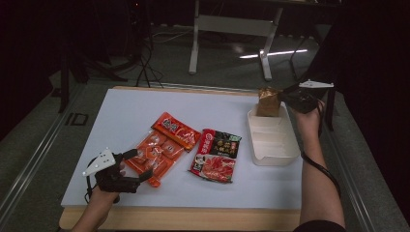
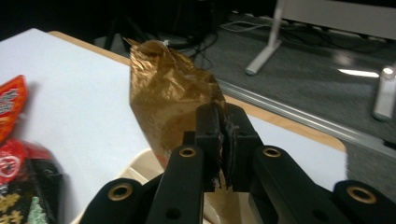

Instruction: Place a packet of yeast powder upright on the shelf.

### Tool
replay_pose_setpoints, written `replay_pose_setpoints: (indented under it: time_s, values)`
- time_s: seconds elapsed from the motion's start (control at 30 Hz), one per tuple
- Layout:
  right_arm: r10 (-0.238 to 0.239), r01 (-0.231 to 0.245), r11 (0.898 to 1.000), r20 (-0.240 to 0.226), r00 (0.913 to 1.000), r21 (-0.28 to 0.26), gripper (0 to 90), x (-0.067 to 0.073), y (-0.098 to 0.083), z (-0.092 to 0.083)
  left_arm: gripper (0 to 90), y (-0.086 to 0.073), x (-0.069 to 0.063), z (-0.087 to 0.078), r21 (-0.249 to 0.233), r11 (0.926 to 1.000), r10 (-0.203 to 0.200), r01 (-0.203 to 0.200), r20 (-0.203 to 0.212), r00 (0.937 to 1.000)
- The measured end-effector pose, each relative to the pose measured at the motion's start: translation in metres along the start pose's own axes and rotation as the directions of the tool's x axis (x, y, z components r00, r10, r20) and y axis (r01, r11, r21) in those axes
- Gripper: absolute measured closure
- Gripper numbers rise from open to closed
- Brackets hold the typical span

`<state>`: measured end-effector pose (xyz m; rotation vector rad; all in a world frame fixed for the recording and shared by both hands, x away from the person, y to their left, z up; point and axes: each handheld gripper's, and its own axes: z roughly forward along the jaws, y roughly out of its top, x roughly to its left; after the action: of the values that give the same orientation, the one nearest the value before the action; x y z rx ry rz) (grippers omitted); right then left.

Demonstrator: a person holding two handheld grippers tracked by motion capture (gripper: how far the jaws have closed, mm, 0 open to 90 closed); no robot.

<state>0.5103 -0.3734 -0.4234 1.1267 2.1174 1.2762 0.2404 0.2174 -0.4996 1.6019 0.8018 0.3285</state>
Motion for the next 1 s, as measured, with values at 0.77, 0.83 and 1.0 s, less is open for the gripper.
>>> replay_pose_setpoints:
  time_s: [0.77,0.83,1.0]
  values:
    - [0.074,-0.069,0.997,0.119,0.9901,-0.044,46.6,0.016,-0.006,-0.043,4.4,0.004,-0.006,0.006,0.089,0.9959,0.016,-0.02,0.044,0.9989]
    - [0.094,-0.087,0.994,0.131,0.9868,-0.063,41.9,0.02,-0.006,-0.05,4.4,0.004,-0.009,0.007,0.105,0.994,0.029,-0.032,0.025,0.9993]
    - [0.106,-0.097,0.991,0.113,0.9879,-0.089,25.8,0.042,-0.012,-0.063,3.1,0.007,-0.008,0.008,0.131,0.9913,0.001,-0.002,0.009,1.0]
